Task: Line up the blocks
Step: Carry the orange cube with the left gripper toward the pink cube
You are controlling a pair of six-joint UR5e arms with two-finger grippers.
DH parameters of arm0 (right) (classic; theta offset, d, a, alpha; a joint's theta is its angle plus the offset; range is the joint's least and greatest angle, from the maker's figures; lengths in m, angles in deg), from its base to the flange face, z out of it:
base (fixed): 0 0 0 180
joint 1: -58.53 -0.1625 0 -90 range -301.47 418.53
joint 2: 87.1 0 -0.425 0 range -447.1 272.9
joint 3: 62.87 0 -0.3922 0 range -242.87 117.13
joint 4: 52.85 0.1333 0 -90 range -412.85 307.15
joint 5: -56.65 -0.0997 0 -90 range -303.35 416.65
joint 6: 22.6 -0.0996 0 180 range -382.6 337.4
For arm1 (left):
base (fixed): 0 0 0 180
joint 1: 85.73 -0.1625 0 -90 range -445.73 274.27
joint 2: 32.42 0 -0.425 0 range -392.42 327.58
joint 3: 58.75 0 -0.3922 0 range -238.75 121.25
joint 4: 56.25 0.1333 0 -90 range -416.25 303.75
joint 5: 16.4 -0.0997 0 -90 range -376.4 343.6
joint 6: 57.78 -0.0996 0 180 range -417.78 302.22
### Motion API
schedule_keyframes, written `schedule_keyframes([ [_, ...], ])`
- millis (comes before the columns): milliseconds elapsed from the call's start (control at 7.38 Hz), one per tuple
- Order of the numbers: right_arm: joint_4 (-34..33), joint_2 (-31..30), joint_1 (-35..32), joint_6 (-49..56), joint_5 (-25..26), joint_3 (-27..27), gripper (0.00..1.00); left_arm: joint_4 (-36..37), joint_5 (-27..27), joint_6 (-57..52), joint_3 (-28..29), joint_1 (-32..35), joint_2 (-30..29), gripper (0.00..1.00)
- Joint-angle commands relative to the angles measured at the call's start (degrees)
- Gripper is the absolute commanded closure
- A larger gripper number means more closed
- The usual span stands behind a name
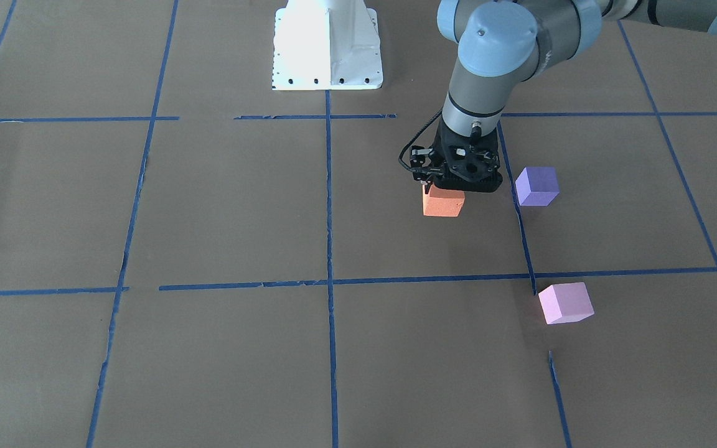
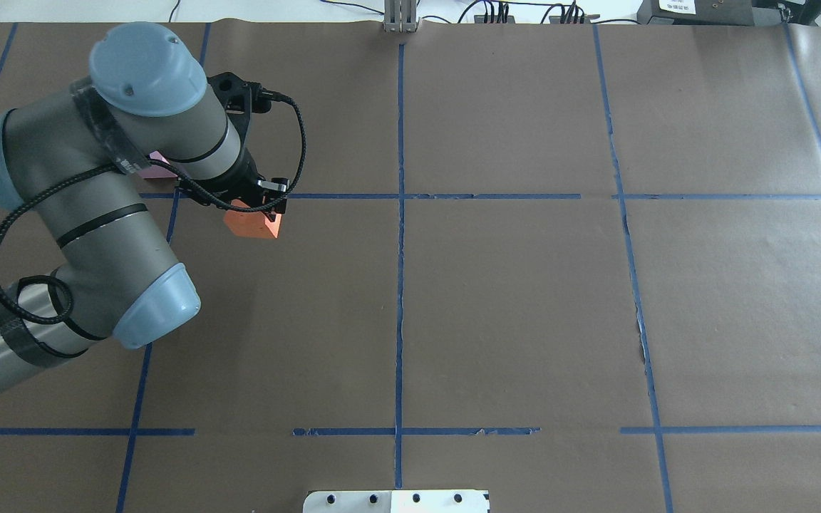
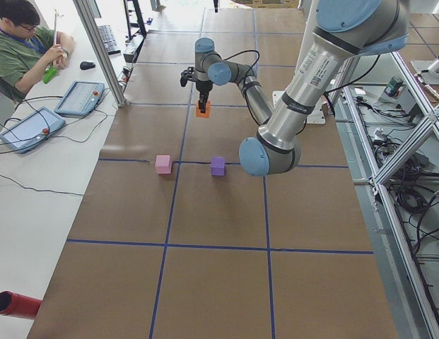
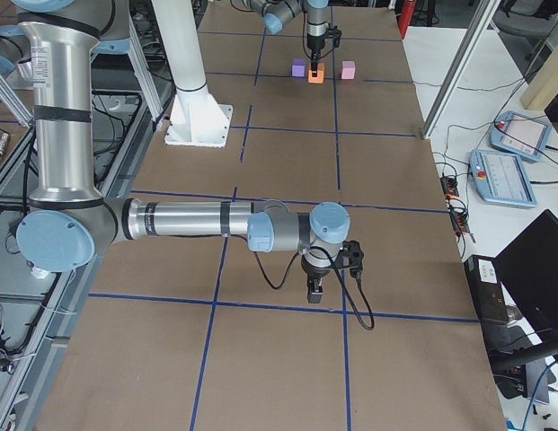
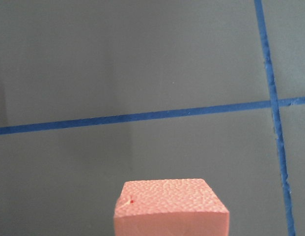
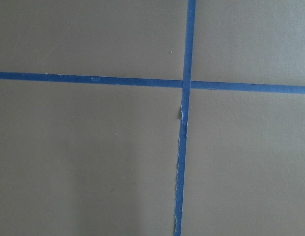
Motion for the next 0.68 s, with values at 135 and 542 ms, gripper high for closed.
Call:
schedule_keyframes([
  [135, 0.00, 0.05, -0.07, 0.00, -0.04, 0.03, 0.00, -5.45, 0.10, -7.10, 3.13, 5.00, 5.12, 1.00],
  [542, 0.00, -0.04, -0.07, 0.00, 0.04, -0.06, 0.00, -20.14, 0.18, -7.71, 8.87, 6.05, 12.49, 1.00],
])
